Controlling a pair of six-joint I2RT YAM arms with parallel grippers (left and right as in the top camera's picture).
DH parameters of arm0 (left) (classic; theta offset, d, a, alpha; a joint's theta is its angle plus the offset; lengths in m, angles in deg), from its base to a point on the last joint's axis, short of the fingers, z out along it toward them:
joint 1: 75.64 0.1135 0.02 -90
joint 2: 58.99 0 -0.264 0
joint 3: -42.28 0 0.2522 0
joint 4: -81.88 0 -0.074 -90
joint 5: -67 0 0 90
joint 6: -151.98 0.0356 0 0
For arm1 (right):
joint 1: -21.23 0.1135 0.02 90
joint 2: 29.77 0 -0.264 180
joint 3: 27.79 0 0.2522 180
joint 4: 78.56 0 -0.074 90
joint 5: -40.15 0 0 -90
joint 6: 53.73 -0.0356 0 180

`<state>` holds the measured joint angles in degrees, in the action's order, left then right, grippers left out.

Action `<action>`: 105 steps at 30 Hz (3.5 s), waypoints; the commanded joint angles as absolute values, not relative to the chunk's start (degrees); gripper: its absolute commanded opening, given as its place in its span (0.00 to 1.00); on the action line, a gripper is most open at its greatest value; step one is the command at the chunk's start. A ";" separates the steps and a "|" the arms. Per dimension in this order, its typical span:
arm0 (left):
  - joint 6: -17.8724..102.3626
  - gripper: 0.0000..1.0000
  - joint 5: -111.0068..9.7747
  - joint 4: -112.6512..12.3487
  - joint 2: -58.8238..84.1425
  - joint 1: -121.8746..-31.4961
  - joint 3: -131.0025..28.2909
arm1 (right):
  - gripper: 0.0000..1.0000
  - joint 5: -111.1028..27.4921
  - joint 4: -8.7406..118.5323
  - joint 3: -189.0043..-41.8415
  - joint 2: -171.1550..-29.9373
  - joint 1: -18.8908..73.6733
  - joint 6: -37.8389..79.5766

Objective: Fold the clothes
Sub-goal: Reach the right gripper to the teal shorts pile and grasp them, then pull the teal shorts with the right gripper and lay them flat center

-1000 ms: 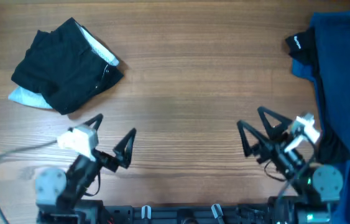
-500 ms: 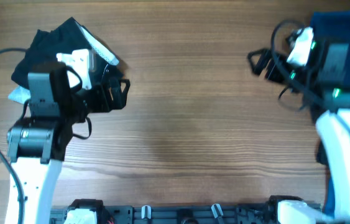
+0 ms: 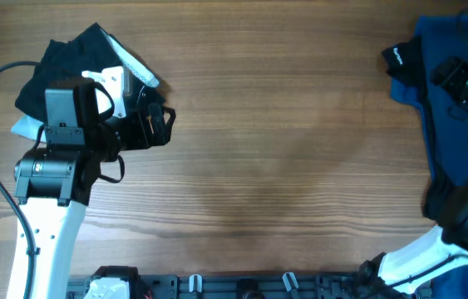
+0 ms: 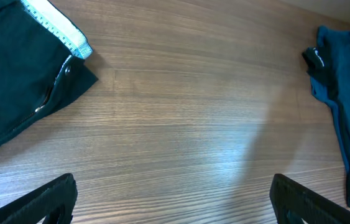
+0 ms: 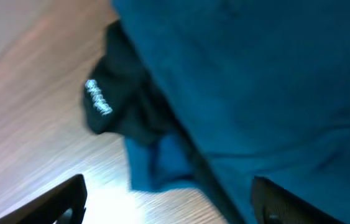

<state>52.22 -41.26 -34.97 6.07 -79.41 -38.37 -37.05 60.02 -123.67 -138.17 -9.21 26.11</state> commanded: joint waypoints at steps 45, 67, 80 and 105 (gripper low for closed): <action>52.53 1.00 -44.39 -34.36 6.22 -79.65 -39.38 | 0.04 -27.43 55.58 -124.42 -128.32 11.64 29.31; 52.51 1.00 -44.39 -34.34 6.33 -79.65 -39.38 | 0.76 -36.48 38.25 -119.56 -136.05 21.35 23.03; 52.53 1.00 -44.36 -34.40 6.33 -79.65 -39.38 | 0.38 -27.94 46.56 -104.57 -142.19 13.59 22.62; 52.51 1.00 -44.41 -34.45 13.94 -79.67 -39.20 | 0.56 -26.28 49.05 -107.17 -141.87 9.26 21.31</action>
